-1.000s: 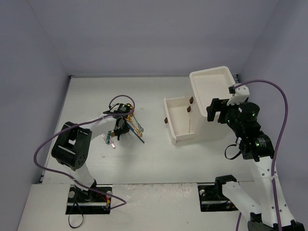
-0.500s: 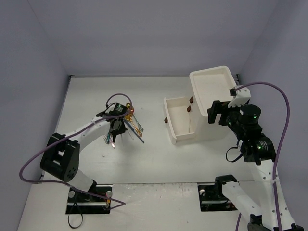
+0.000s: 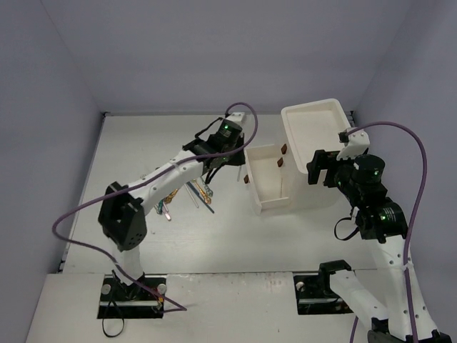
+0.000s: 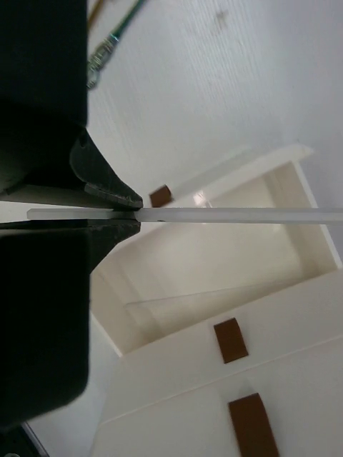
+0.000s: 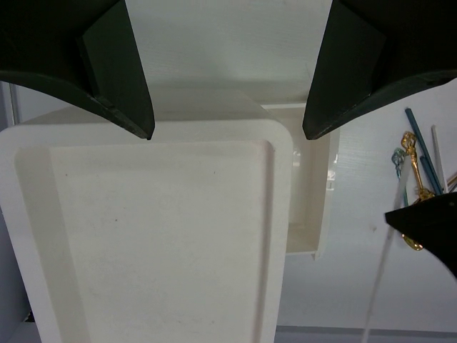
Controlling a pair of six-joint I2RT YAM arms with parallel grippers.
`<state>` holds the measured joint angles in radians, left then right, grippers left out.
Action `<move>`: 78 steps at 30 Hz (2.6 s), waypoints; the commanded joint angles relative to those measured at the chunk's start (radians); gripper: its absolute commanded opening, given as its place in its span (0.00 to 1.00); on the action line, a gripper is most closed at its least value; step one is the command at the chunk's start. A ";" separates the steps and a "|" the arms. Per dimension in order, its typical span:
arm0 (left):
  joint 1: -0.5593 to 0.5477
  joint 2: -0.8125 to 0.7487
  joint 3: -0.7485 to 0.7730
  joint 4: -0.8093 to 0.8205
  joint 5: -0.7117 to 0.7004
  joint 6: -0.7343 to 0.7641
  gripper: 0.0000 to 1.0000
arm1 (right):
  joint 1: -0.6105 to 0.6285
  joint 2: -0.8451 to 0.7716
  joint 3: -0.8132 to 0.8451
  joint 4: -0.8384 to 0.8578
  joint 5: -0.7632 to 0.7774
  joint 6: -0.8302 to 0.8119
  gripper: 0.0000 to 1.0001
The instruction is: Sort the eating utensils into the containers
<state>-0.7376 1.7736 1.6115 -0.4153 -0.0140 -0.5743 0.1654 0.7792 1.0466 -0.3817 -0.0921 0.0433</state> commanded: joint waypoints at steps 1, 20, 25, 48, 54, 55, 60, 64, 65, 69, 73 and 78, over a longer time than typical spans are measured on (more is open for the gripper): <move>-0.033 0.168 0.177 0.046 0.074 0.002 0.00 | 0.005 -0.003 0.008 0.046 0.014 -0.008 0.83; -0.150 0.316 0.229 0.019 0.048 -0.116 0.07 | 0.005 -0.026 0.004 0.015 0.044 -0.009 0.83; -0.151 0.277 0.201 -0.006 0.045 -0.109 0.25 | 0.003 -0.010 0.012 0.017 0.046 -0.016 0.84; 0.139 -0.189 -0.405 -0.071 -0.203 -0.281 0.45 | 0.005 0.039 0.046 0.017 0.039 -0.024 0.85; 0.205 -0.144 -0.457 -0.034 -0.172 -0.285 0.45 | 0.005 0.043 0.044 0.015 0.026 -0.020 0.85; 0.212 -0.137 -0.461 -0.033 -0.172 -0.286 0.45 | 0.005 0.042 0.043 0.016 0.025 -0.019 0.85; 0.244 -0.081 -0.484 -0.004 -0.152 -0.289 0.44 | 0.005 0.038 0.037 0.016 0.021 -0.016 0.85; 0.259 -0.042 -0.481 0.005 -0.148 -0.290 0.42 | 0.005 0.039 0.032 0.017 0.020 -0.016 0.85; 0.262 -0.035 -0.482 0.011 -0.146 -0.292 0.41 | 0.005 0.040 0.032 0.017 0.020 -0.016 0.86; 0.273 -0.009 -0.472 0.008 -0.138 -0.293 0.32 | 0.005 0.044 0.032 0.017 0.024 -0.020 0.86; 0.281 -0.027 -0.489 -0.010 -0.149 -0.291 0.21 | 0.005 0.043 0.030 0.015 0.026 -0.020 0.86; 0.286 -0.102 -0.539 -0.026 -0.162 -0.289 0.00 | 0.005 0.048 0.029 0.017 0.032 -0.027 0.86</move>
<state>-0.4616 1.7643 1.0970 -0.4217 -0.1551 -0.8573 0.1654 0.8143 1.0500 -0.4160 -0.0570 0.0250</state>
